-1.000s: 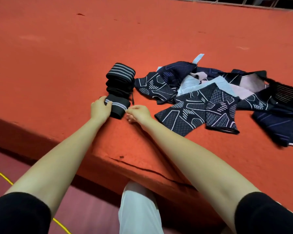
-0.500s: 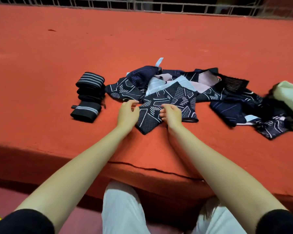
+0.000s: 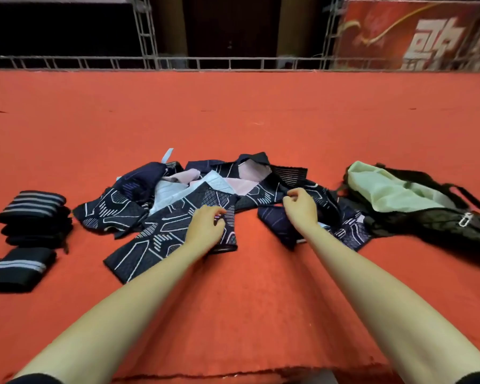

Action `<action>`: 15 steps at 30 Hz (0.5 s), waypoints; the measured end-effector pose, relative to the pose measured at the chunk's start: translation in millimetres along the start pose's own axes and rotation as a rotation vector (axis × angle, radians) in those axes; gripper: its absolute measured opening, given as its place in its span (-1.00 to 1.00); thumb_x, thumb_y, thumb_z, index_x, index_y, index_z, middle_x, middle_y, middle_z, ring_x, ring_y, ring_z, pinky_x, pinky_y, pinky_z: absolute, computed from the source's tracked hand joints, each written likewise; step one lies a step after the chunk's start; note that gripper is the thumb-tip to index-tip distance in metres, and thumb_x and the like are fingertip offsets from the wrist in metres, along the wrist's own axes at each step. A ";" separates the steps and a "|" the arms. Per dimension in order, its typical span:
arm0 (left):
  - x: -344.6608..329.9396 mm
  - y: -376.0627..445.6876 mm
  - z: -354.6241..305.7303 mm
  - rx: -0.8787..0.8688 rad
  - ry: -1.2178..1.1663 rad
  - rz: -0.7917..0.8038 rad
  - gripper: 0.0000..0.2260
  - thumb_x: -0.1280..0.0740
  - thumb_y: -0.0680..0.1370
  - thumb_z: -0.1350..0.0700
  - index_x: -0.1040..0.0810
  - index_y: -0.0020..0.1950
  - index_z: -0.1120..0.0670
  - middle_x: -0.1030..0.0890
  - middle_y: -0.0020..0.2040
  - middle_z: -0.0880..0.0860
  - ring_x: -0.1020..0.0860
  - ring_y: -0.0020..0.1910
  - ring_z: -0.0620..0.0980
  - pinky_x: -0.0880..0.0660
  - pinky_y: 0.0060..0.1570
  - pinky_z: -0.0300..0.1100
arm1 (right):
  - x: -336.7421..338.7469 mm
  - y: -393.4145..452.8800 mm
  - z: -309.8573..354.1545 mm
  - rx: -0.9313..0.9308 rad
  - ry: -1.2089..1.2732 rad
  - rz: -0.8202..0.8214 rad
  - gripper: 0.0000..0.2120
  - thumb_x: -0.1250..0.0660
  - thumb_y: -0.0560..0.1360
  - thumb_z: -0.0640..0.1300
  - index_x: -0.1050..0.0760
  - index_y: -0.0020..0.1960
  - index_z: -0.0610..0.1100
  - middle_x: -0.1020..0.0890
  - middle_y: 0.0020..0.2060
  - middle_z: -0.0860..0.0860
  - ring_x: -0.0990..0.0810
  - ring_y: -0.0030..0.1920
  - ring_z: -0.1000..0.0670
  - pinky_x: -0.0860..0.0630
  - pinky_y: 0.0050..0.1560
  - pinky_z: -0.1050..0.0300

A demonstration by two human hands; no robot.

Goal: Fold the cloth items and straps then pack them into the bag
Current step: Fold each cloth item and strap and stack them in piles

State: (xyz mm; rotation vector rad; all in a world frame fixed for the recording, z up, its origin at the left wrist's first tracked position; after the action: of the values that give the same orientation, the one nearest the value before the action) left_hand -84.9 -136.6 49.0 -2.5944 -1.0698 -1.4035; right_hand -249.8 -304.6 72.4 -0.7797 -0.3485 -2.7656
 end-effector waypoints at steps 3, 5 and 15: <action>-14.5 26.5 9.6 0.117 0.078 -0.075 -0.74 -0.31 0.49 0.11 -0.59 0.17 0.04 -0.57 0.09 0.11 -0.45 0.17 0.14 -0.36 0.19 -0.08 | -4.3 42.8 7.6 0.122 -0.120 -0.001 -0.65 -0.26 0.52 -0.09 -0.44 0.26 -0.21 -0.58 0.11 -0.17 -0.53 0.16 -0.20 -0.41 0.14 0.01; -20.6 36.9 18.9 0.216 0.096 -0.090 -0.72 -0.35 0.48 0.03 -0.59 0.18 -0.01 -0.57 0.11 0.09 -0.46 0.17 0.15 -0.41 0.14 -0.06 | -8.4 72.2 11.9 0.194 -0.262 -0.012 -0.58 -0.25 0.54 -0.07 -0.37 0.35 -0.23 -0.49 0.23 -0.22 -0.43 0.27 -0.23 -0.37 0.22 -0.04; -27.3 46.5 41.6 0.225 0.228 -0.087 -0.72 -0.39 0.48 -0.03 -0.62 0.17 0.00 -0.58 0.14 0.04 -0.46 0.17 0.14 -0.43 0.05 -0.06 | -24.4 136.8 1.0 0.259 -0.639 0.044 -0.74 -0.25 0.52 -0.10 -0.52 0.12 -0.23 -0.58 0.06 -0.24 -0.37 0.24 -0.21 -0.38 0.14 -0.03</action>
State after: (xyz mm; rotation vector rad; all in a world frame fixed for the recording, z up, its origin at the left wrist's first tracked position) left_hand -37.9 -174.8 17.8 -2.1980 -1.2371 -1.4573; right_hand -188.5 -428.9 82.1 -1.5525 -0.7711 -2.2935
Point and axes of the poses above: each hand's wrist, its own y-axis towards the middle knuckle, its own x-axis out of the back of the hand, z = x × y, the point moved 1 cm from there along y, towards the middle knuckle
